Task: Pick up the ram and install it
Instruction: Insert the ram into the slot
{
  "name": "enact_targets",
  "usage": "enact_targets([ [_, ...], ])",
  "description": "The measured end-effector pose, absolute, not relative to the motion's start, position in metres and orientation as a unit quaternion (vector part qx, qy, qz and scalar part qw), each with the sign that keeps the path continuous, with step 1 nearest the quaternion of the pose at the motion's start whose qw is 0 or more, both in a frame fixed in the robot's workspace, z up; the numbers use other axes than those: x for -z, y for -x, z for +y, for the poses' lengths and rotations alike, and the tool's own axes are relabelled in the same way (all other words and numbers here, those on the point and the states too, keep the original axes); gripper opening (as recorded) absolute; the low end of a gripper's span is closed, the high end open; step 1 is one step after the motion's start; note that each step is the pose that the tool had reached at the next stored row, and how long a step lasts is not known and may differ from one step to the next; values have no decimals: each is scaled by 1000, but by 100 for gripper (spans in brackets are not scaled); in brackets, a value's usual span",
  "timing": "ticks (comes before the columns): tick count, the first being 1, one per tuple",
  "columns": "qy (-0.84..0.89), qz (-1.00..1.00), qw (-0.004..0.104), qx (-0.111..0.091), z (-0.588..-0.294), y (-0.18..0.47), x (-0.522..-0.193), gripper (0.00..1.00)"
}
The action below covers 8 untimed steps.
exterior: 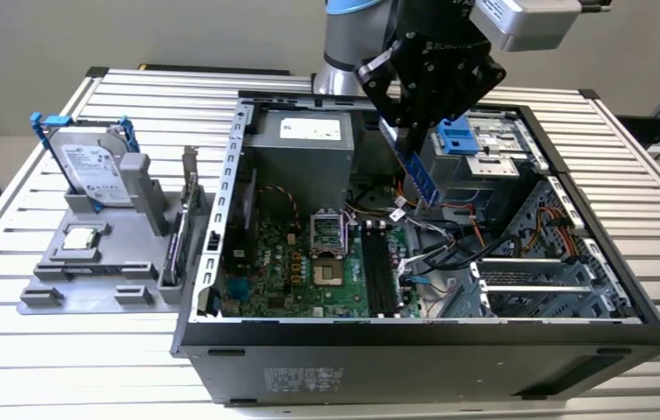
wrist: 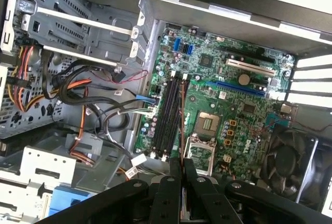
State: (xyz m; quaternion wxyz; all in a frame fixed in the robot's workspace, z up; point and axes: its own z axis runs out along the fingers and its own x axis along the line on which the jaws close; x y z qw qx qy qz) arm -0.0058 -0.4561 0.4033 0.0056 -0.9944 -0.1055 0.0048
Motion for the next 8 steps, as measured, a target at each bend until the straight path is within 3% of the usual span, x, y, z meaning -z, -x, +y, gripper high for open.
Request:
enact_targets([
  [8,995,-95,6,-5,-456,6,-403,0],
])
